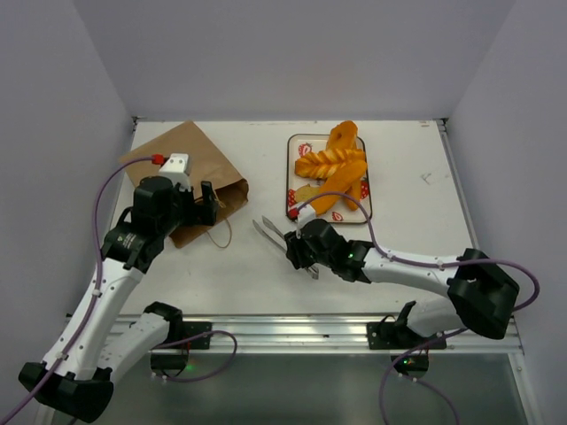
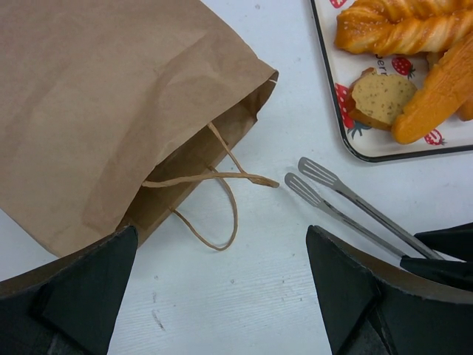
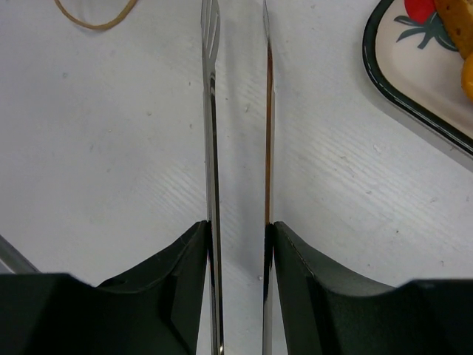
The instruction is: Take the fake bread out of the paper bag
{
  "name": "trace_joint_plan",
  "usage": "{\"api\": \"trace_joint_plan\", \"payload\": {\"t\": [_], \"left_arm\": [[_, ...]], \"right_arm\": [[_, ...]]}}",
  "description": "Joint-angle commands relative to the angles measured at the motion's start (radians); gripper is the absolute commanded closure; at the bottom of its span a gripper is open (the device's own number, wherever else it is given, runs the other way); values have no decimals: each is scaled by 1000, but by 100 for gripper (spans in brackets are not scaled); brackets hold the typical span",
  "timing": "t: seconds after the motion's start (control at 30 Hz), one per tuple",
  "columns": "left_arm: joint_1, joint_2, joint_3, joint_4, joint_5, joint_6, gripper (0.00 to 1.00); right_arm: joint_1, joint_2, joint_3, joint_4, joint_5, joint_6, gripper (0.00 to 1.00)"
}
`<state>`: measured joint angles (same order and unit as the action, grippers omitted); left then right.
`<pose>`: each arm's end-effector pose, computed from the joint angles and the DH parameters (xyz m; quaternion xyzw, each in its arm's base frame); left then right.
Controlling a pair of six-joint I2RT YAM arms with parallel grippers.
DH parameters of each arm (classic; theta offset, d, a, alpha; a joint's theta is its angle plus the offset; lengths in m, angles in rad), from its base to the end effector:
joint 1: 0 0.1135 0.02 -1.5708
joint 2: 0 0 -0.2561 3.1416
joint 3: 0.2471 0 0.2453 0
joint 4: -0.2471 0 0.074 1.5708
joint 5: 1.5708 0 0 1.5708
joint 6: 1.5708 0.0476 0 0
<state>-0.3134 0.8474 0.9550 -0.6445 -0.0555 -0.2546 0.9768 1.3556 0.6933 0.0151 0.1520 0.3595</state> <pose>0.1767 -0.0545 0.3285 0.0118 0.8690 -0.1153 0.4810 0.1662 0.2333 0.1918 -0.2389 0.8608 0.2219 0.3909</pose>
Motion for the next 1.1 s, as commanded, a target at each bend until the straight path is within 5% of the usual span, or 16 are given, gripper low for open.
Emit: {"api": "trace_joint_plan", "payload": {"t": [0.0, 0.63, 1.07], "left_arm": [[7, -27, -1, 32, 20, -11, 0], [7, -51, -24, 71, 2, 6, 0], [7, -82, -45, 80, -3, 15, 0]], "right_arm": [[37, 40, 3, 2, 81, -1, 57], [95, 230, 77, -12, 152, 15, 58], [97, 218, 118, -59, 146, 15, 48]]}}
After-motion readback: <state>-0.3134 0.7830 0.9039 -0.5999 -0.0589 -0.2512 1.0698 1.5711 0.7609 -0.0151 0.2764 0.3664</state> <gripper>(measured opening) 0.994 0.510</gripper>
